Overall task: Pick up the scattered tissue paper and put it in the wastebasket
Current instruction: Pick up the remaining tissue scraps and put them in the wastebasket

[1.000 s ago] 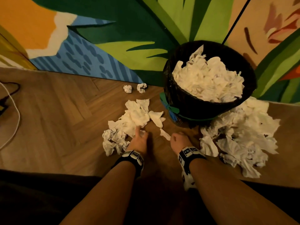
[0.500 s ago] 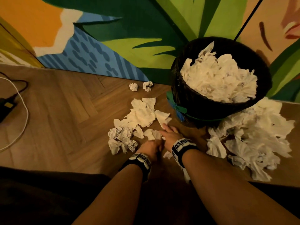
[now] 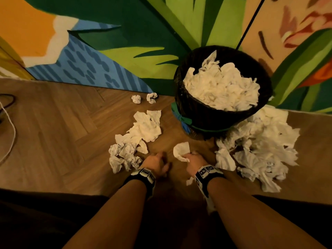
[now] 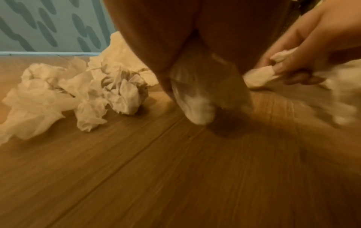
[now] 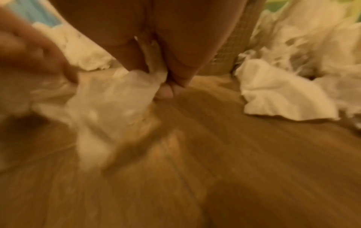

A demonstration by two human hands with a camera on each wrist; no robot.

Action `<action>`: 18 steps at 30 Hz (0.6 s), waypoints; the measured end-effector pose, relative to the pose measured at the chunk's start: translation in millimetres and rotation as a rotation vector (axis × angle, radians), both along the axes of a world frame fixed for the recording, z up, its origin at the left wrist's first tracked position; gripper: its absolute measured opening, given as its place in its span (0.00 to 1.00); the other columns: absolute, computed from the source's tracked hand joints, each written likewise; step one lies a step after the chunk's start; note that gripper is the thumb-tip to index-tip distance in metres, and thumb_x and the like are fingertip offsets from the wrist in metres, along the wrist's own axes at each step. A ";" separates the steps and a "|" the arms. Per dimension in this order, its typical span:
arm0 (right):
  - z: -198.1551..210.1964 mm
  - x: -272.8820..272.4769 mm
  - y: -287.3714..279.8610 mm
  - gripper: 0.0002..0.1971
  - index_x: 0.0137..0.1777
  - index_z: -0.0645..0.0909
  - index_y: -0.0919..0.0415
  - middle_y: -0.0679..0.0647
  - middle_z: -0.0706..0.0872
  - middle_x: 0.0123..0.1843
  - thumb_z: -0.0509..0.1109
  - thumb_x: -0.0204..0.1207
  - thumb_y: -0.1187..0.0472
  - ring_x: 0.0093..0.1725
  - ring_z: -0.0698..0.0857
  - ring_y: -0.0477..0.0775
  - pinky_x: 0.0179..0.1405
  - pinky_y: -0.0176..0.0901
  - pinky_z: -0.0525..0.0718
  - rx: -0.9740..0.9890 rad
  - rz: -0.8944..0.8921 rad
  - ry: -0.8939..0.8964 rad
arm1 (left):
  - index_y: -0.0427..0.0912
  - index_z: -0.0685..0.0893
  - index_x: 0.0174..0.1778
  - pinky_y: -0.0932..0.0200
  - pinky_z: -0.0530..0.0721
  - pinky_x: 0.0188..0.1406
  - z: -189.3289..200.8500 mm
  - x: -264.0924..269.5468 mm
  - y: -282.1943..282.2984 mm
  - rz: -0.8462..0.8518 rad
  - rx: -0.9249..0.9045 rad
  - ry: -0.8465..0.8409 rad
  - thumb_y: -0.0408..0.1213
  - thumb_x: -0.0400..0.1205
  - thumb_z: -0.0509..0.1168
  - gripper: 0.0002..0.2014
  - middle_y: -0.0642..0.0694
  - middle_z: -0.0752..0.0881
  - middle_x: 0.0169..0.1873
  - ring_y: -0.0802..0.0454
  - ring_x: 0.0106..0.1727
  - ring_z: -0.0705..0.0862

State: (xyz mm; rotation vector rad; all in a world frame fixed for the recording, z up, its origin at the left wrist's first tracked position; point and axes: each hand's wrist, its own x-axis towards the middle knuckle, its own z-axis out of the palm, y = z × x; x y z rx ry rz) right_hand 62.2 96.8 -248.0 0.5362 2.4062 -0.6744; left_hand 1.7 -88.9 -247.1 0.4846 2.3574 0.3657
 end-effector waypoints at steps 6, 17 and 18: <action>22.7 9.1 22.6 0.20 0.60 0.83 0.60 0.62 0.84 0.65 0.64 0.80 0.46 0.64 0.82 0.63 0.57 0.45 0.77 0.114 -0.130 0.078 | 0.42 0.77 0.74 0.57 0.72 0.71 13.1 -2.8 3.3 -0.182 -0.114 0.029 0.38 0.84 0.67 0.21 0.40 0.80 0.71 0.43 0.72 0.77; 70.7 29.3 94.1 0.03 0.48 0.81 0.55 0.55 0.83 0.48 0.67 0.79 0.63 0.37 0.82 0.50 0.33 0.34 0.76 -0.232 -0.851 0.352 | 0.42 0.82 0.62 0.51 0.87 0.52 87.5 -11.5 26.8 0.443 0.351 0.138 0.47 0.89 0.58 0.15 0.43 0.88 0.52 0.48 0.47 0.86; 81.5 26.8 103.8 0.06 0.41 0.80 0.54 0.55 0.82 0.47 0.66 0.80 0.63 0.33 0.79 0.48 0.32 0.36 0.77 -0.298 -0.935 0.406 | 0.42 0.84 0.56 0.50 0.86 0.52 101.7 -19.5 32.7 0.504 0.436 0.201 0.52 0.89 0.55 0.18 0.45 0.87 0.46 0.51 0.44 0.85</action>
